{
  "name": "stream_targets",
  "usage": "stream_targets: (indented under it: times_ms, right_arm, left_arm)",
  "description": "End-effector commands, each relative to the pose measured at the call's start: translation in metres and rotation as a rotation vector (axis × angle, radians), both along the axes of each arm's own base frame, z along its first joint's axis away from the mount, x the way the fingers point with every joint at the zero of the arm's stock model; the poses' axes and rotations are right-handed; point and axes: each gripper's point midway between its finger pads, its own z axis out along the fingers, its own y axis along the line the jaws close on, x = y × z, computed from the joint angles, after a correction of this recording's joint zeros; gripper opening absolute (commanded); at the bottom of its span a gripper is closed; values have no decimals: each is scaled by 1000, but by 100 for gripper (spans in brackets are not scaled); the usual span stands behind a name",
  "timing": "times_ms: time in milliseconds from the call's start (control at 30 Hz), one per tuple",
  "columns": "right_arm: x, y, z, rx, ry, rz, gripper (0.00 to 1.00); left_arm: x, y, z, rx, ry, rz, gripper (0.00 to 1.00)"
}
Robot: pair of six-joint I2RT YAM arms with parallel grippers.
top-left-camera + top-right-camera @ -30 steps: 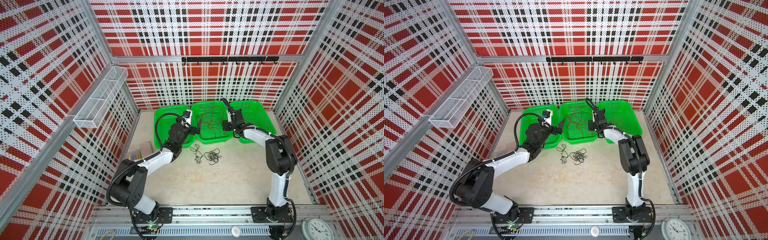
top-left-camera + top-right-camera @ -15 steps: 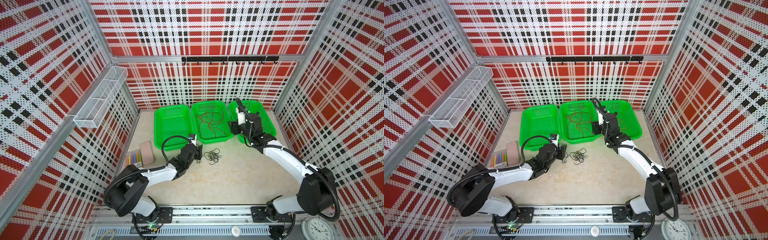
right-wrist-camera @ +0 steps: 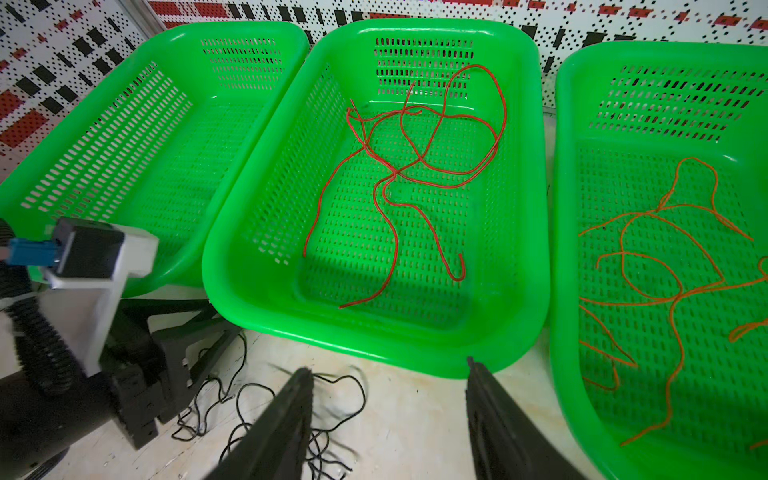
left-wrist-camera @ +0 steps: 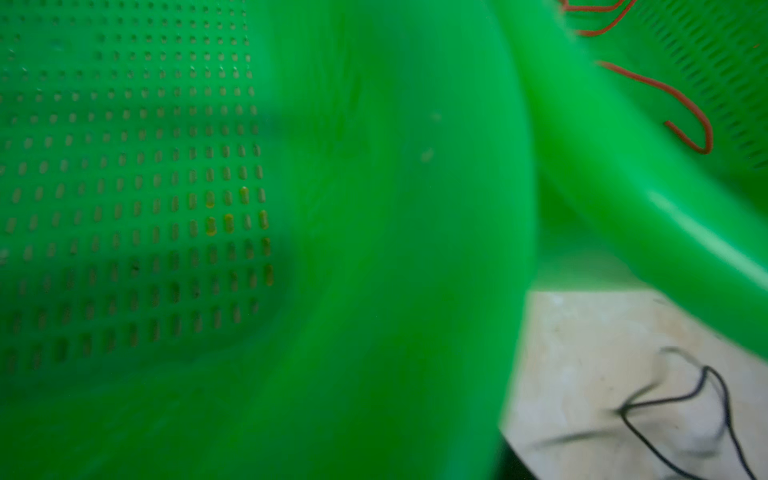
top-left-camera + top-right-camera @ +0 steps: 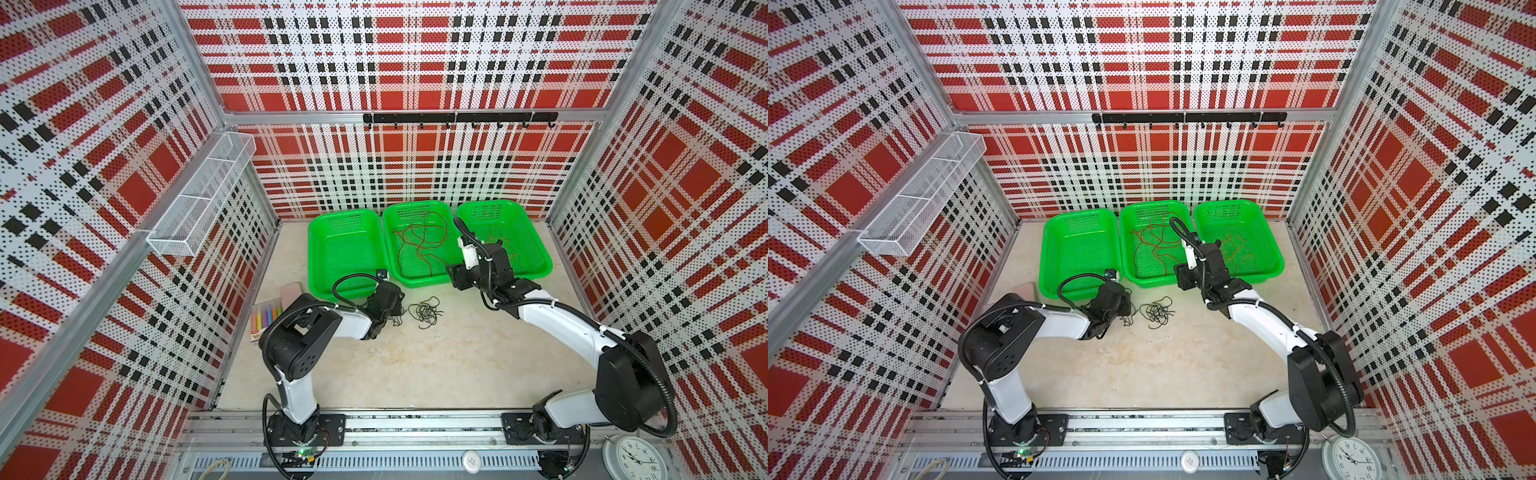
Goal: Untangle the cables
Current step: 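Grasp a black wire in the tangle with the left gripper and lift it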
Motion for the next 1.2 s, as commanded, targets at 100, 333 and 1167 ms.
stream_targets:
  times_ms: [100, 333, 1167]
  right_arm:
    - [6, 9, 10, 21, -20, 15, 60]
    - [7, 11, 18, 20, -48, 28, 60]
    - [-107, 145, 116, 638, -394, 813, 71]
  left_arm:
    - [-4, 4, -16, 38, 48, -1, 21]
    - [-13, -19, 51, 60, -124, -143, 0]
    - [-78, -45, 333, -61, -893, -576, 0]
